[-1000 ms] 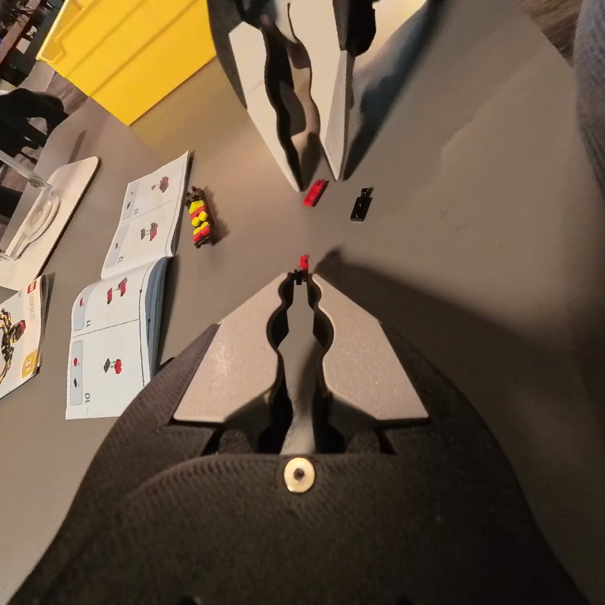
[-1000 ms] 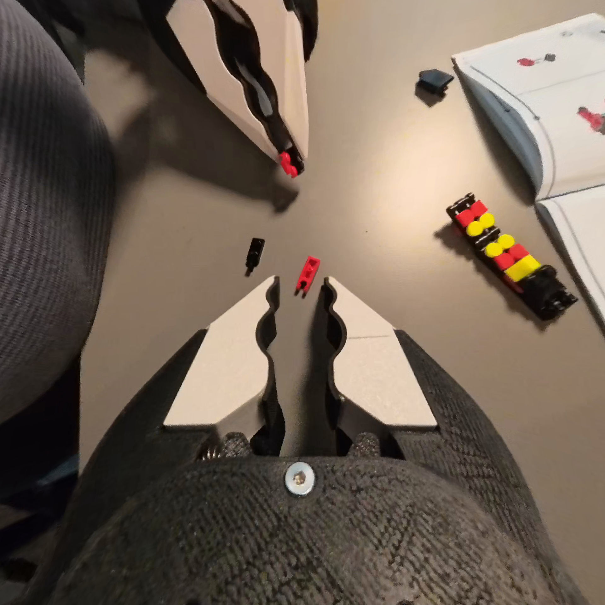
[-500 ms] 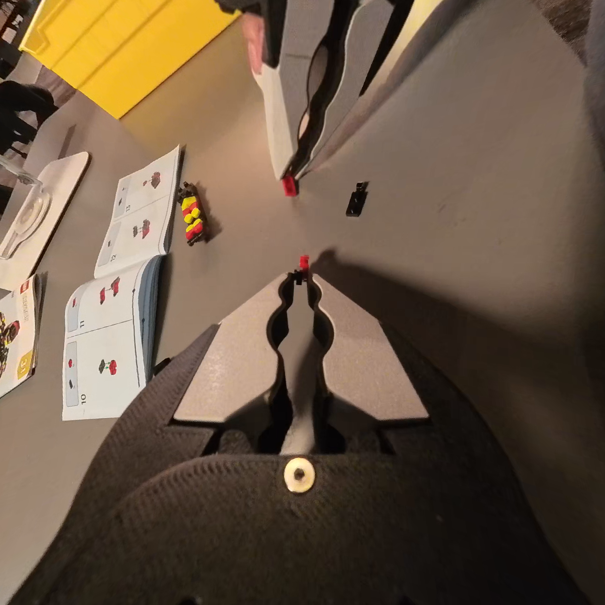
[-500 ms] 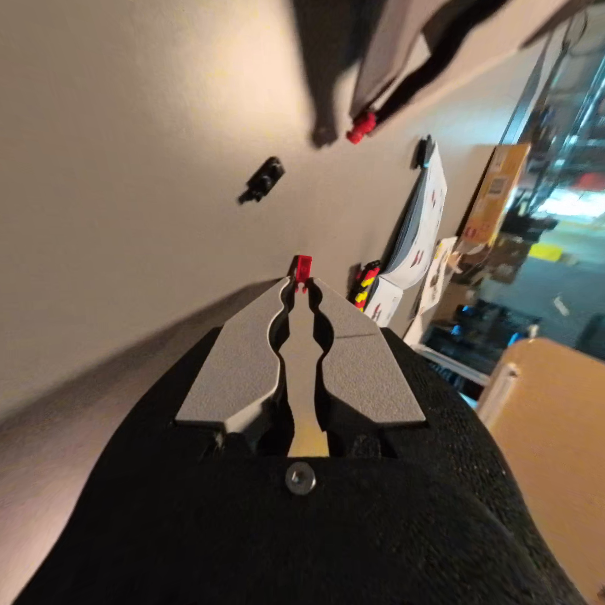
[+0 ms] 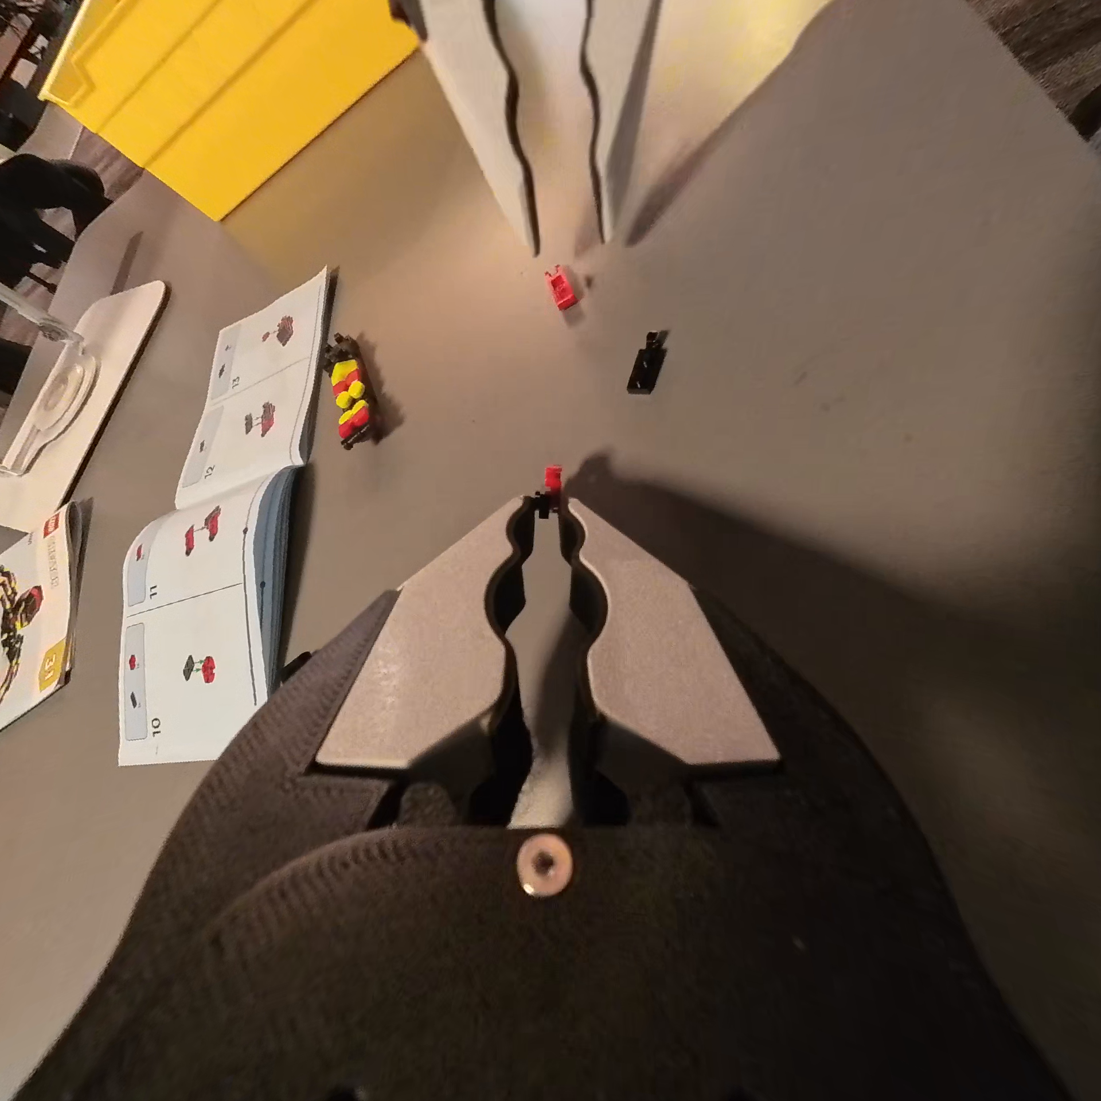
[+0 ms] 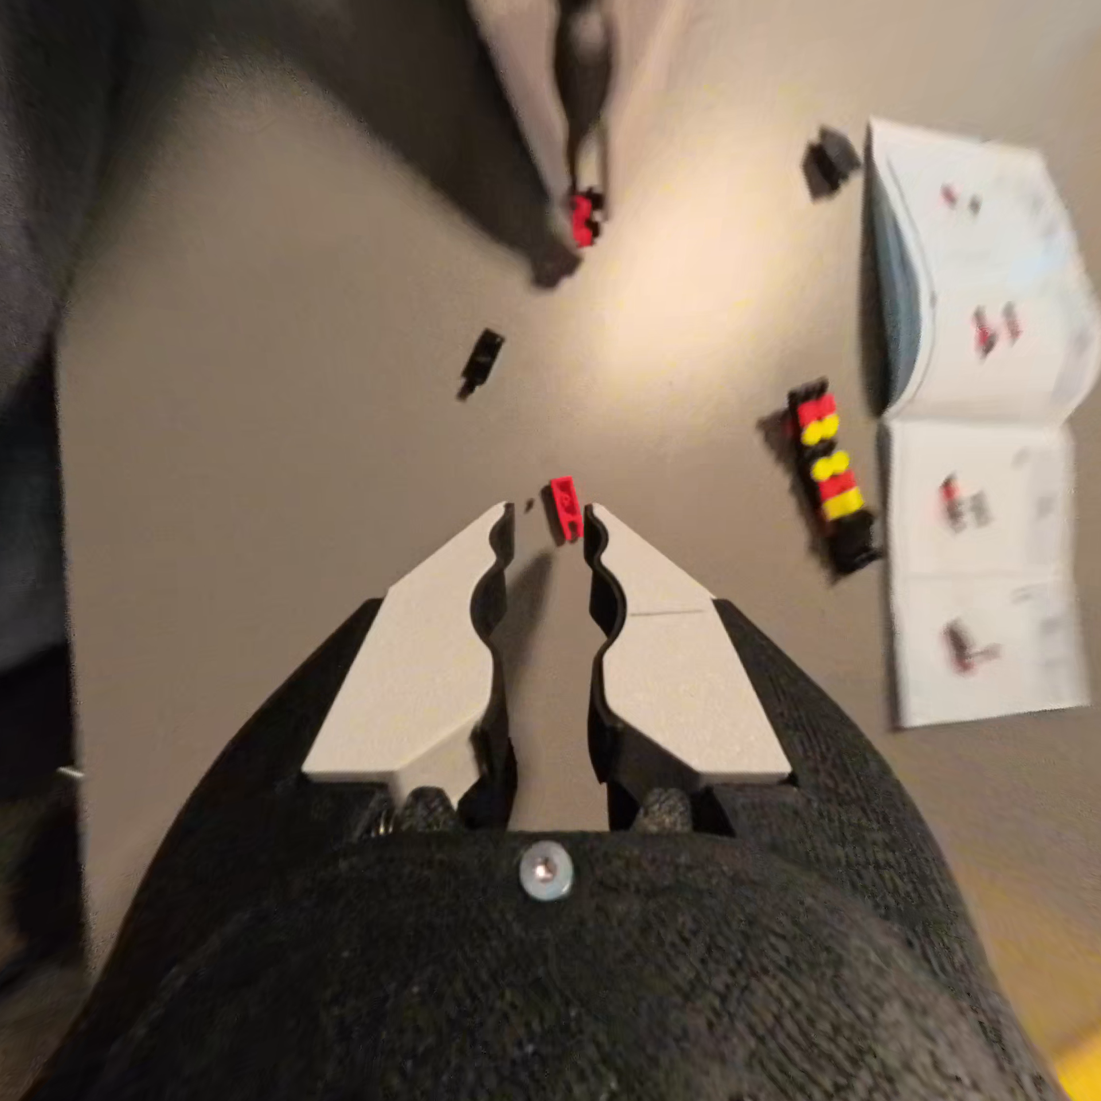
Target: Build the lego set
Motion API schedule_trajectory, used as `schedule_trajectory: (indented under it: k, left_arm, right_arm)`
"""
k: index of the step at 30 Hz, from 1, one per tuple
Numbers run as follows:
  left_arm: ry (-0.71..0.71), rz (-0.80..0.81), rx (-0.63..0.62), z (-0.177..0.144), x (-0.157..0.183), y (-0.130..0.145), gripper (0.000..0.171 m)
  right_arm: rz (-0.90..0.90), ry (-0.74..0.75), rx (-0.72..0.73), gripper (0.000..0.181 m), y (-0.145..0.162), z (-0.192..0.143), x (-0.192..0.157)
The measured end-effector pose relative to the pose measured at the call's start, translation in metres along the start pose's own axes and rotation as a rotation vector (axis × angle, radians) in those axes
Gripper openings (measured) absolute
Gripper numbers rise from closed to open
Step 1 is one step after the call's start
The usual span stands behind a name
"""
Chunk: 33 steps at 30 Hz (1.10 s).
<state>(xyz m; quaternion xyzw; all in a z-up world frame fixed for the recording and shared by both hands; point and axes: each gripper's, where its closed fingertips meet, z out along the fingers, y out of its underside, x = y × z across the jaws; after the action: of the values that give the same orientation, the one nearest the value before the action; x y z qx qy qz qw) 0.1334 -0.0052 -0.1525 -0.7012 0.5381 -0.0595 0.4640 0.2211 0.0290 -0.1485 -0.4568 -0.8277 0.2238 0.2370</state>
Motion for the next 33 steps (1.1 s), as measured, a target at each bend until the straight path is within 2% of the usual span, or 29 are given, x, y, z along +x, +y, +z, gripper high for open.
schedule_trajectory:
  k: [4, 6, 8, 14, 21, 23, 29, 33]
  left_arm:
    - [-0.001, 0.001, 0.0, 0.0, 0.0, 0.0, 0.008]
    - [0.0, 0.002, 0.0, 0.0, 0.0, 0.0, 0.008]
    - [0.0, 0.003, 0.001, 0.0, 0.0, 0.0, 0.008]
    - [0.001, 0.002, 0.001, 0.0, 0.0, 0.0, 0.008]
    - [0.003, 0.002, 0.001, 0.0, 0.001, 0.0, 0.008]
    - [0.001, 0.003, 0.002, 0.0, 0.0, 0.0, 0.008]
    - [-0.023, -0.002, -0.017, 0.001, 0.002, -0.001, 0.008]
    - [-0.013, -0.021, -0.068, 0.003, 0.005, 0.001, 0.008]
  right_arm:
    - [0.355, -0.173, 0.207, 0.015, -0.008, -0.002, 0.006]
    - [0.444, -0.232, 0.253, 0.015, -0.008, -0.001, 0.011]
    - [0.461, -0.249, 0.227, 0.012, -0.002, 0.004, 0.013]
    - [0.41, -0.271, 0.151, 0.005, 0.002, 0.013, 0.009]
    - [0.284, -0.163, 0.101, 0.003, 0.005, 0.014, 0.009]
    - [0.247, -0.064, 0.081, 0.003, 0.004, 0.015, 0.017]
    - [0.108, 0.139, 0.09, 0.002, -0.048, 0.037, 0.02]
    - [0.08, 0.112, 0.094, 0.002, -0.063, 0.054, 0.01]
